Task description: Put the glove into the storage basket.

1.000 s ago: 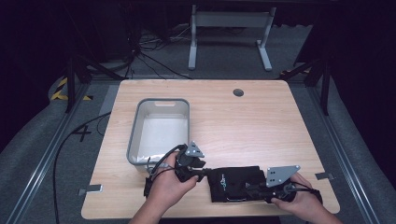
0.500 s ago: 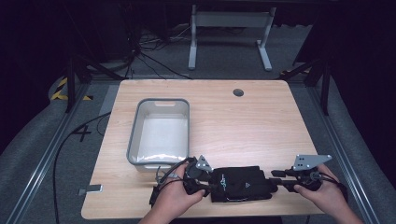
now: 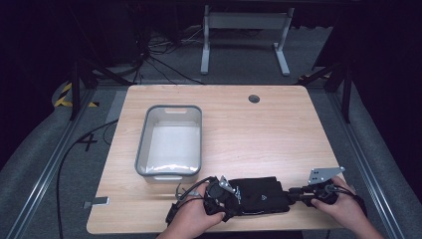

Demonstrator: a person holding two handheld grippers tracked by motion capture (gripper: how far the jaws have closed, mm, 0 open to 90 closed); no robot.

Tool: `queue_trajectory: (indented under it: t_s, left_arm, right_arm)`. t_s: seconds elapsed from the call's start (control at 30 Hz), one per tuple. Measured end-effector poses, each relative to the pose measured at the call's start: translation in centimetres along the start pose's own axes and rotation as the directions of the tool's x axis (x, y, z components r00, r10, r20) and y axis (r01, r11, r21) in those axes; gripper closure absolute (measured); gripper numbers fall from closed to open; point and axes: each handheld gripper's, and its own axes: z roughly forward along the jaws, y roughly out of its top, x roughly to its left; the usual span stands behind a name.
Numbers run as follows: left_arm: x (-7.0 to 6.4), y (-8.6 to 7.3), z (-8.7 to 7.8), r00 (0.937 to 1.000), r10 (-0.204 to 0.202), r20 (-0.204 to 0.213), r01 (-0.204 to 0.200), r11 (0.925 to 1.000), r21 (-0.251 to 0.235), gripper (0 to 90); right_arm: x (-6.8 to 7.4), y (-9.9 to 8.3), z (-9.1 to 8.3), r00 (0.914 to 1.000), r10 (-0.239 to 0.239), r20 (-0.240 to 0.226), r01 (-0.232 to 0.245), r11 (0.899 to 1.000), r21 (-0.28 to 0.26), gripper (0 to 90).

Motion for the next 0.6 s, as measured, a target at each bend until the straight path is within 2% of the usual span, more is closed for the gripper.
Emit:
queue_trajectory:
  t_s: [0.07, 0.17, 0.23, 0.5, 0.6]
  left_arm:
    - [0.1, 0.2, 0.0, 0.9999, 0.007, -0.007, -0.007, 0.9999, 0.007, 64.1]
    - [0.0, 0.3, -0.3, 0.9998, 0.009, -0.015, -0.009, 0.9999, -0.012, 79.8]
    - [-0.2, 0.3, -0.7, 0.9997, 0.012, -0.021, -0.013, 0.9997, -0.021, 86.2]
    - [-0.9, 0.4, -2.2, 0.9981, 0.04, -0.046, -0.043, 0.9974, -0.059, 87.4]
    - [-1.3, 0.4, -2.6, 0.9979, 0.053, -0.037, -0.056, 0.9964, -0.064, 87.4]
  right_arm:
    - [0.3, 0.1, 0.0, 0.9994, -0.028, 0.021, 0.028, 1.0, -0.002, 83.2]
    - [0.5, 0.2, -0.2, 0.9984, -0.041, 0.039, 0.042, 0.999, -0.016, 85.6]
    - [0.5, 0.2, -0.5, 0.9981, -0.045, 0.042, 0.046, 0.999, -0.025, 86.1]
    - [1.4, 0.9, -1.9, 0.997, -0.055, 0.055, 0.059, 0.995, -0.076, 86.5]
    - [1.9, 1.0, -2.6, 0.9965, -0.058, 0.06, 0.063, 0.994, -0.094, 86.5]
